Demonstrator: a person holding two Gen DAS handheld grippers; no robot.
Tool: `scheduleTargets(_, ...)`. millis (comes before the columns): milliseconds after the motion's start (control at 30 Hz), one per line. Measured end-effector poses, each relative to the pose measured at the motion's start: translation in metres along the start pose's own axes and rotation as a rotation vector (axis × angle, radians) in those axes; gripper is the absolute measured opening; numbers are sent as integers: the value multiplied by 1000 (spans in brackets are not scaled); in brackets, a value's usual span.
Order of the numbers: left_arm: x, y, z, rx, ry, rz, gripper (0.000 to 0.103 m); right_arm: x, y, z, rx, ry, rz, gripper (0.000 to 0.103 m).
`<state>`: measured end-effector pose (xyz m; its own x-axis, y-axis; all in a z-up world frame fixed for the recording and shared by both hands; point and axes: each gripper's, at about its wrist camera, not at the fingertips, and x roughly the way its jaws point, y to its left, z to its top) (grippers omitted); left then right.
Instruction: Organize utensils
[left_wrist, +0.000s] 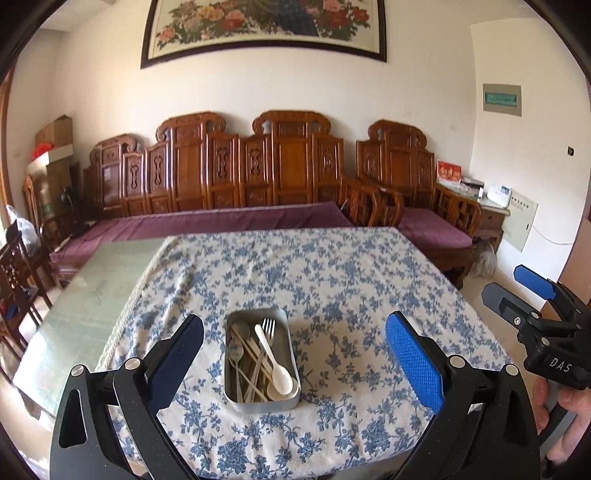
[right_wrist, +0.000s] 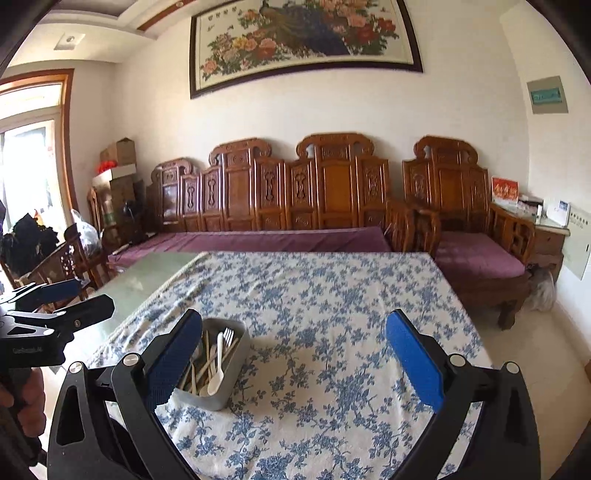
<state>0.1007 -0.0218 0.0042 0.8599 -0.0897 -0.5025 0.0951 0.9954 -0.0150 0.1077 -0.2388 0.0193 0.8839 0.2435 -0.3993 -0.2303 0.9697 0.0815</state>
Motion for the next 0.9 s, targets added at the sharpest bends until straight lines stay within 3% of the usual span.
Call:
scheduleTargets(333,-38,1,14,-22,-95,17,95,-32,7,19,-29,-88,-29,100)
scheduleTargets(900,-41,0,11,-16,-103,31,95,-30,5,18,-14,-89,-35,100)
